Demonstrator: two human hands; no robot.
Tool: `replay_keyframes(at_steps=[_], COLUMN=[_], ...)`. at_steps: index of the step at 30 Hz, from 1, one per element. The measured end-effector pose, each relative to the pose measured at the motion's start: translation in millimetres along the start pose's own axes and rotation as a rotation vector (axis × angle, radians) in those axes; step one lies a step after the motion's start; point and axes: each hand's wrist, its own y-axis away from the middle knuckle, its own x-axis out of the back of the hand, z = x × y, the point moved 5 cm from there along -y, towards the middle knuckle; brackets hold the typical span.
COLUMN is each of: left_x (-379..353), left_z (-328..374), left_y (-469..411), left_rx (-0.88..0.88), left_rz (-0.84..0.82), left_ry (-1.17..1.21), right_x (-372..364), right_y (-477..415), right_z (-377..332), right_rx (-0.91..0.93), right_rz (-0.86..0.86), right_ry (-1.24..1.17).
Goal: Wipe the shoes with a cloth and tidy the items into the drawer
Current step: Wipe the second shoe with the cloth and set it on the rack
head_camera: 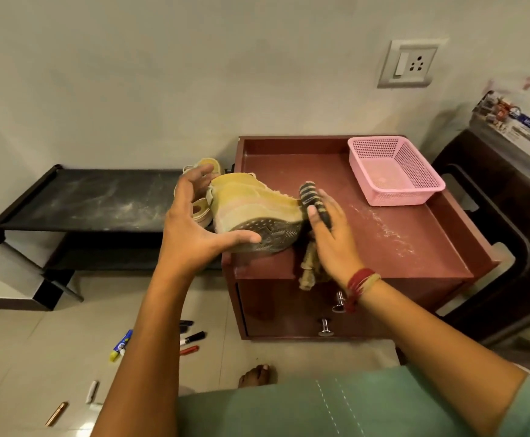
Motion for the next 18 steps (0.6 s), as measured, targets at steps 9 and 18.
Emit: replay_keyframes(at_steps=[9,18], left_x=[8,9], left_z=[-5,-10], left_y=[1,-2], left_rx=[0.032,0.014], left_rz=[0.008,-0.053], left_ry=[-0.136,-0.161], right_x=[0,-15], right_y=[-10,10], right_z=[33,10], right_rx=[-0.039,0.476], right_rz=[-0.067,-0.17], right_ry=[0.021,0.182])
